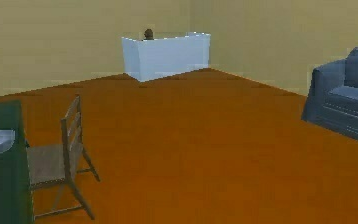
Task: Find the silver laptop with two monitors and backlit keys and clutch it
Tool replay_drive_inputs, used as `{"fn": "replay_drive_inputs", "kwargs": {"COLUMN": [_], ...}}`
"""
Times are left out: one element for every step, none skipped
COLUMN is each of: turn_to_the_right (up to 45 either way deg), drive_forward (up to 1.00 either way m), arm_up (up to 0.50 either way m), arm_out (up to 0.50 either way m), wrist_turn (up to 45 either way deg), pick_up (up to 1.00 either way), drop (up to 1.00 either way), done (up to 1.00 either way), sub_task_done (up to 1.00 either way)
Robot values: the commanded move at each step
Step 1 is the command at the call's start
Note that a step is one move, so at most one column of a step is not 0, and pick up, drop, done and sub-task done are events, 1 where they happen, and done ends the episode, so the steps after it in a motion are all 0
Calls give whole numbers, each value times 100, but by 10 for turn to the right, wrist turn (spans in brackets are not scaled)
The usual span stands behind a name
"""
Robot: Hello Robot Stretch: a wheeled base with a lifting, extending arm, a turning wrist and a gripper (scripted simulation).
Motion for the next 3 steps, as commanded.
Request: {"fn": "replay_drive_inputs", "kwargs": {"turn_to_the_right": [0, 0, -360], "drive_forward": [100, 45, 0], "arm_up": [0, 0, 0], "arm_out": [0, 0, 0], "wrist_turn": [0, 0, 0], "pick_up": [0, 0, 0], "drop": [0, 0, 0], "done": [0, 0, 0], "sub_task_done": [0, 0, 0]}}
